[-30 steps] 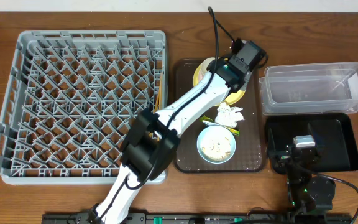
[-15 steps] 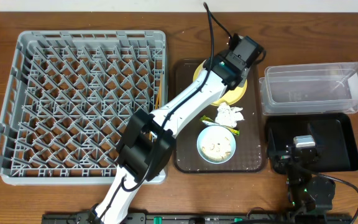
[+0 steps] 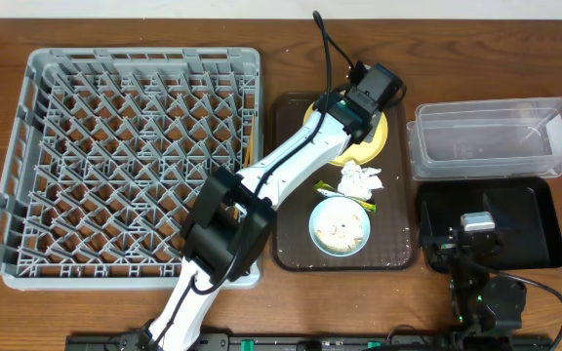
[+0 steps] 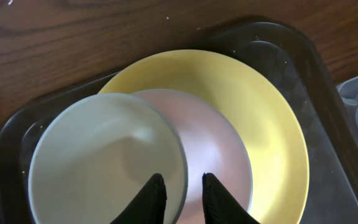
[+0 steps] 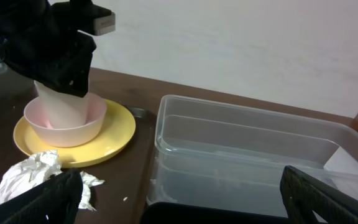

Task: Sort waste into correct bins and load items into the dishwasher rack
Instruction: 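Move the left gripper above the cream cup on the yellow plate, then lower the left gripper and grasp the cream cup rim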

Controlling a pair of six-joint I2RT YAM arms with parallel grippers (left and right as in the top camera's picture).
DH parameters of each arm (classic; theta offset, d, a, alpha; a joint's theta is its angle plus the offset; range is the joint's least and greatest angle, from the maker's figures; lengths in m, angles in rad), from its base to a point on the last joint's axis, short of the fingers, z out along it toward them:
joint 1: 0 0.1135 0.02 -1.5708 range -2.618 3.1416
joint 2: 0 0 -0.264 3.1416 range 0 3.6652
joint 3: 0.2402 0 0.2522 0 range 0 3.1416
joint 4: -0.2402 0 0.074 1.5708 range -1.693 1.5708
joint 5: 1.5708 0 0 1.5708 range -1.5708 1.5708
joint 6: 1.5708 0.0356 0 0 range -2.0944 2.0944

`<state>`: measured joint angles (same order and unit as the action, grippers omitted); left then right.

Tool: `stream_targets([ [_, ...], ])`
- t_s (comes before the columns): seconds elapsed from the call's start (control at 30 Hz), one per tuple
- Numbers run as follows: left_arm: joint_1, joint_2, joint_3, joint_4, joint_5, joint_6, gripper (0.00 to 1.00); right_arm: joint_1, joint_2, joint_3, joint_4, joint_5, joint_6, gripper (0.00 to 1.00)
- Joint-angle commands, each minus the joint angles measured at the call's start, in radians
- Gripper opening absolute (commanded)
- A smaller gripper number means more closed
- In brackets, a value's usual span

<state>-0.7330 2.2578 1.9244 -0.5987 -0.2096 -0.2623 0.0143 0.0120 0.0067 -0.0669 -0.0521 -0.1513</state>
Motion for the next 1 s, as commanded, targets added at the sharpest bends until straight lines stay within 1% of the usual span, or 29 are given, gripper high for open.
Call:
stream_targets([
  [0.0, 0.005, -0.013, -0.005, 0.006, -0.012, 0.003, 0.22, -0.008, -0.005, -0.001, -0.004, -0.002, -0.011, 0.99],
  [0.07, 0.004, -0.013, -0.005, 0.001, -0.012, 0.003, 0.19, -0.008, -0.005, -0.001, -0.004, -0.002, -0.011, 0.99],
  [0.17, 0.005, -0.013, -0.005, -0.001, -0.012, 0.003, 0.19, -0.008, -0.005, -0.001, -0.004, -0.002, -0.011, 0.99],
  [0.2, 0.005, -0.013, -0.005, -0.001, -0.012, 0.003, 0.14, -0.008, -0.005, -0.001, -0.004, -0.002, -0.011, 0.99],
  [0.5, 0.005, -0.013, -0.005, 0.002, -0.013, 0.003, 0.06, -0.008, -0.005, -0.001, -0.004, -0.001, -0.011, 0.99],
  [0.63, 0.005, -0.027, 0.003, 0.006, -0.013, 0.003, 0.06, -0.008, -0.005, -0.001, -0.004, -0.002, -0.011, 0.99],
  [0.77, 0.005, -0.097, 0.004, 0.005, -0.012, -0.002, 0.06, -0.008, -0.005, -0.001, -0.004, -0.002, -0.011, 0.99],
  [0.9, 0.010, -0.207, 0.004, -0.021, -0.011, -0.064, 0.06, -0.008, -0.005, -0.001, -0.004, -0.001, -0.011, 0.99],
  [0.97, 0.022, -0.264, 0.004, -0.037, 0.022, -0.080, 0.06, -0.008, -0.005, -0.001, -0.004, -0.002, -0.011, 0.99],
])
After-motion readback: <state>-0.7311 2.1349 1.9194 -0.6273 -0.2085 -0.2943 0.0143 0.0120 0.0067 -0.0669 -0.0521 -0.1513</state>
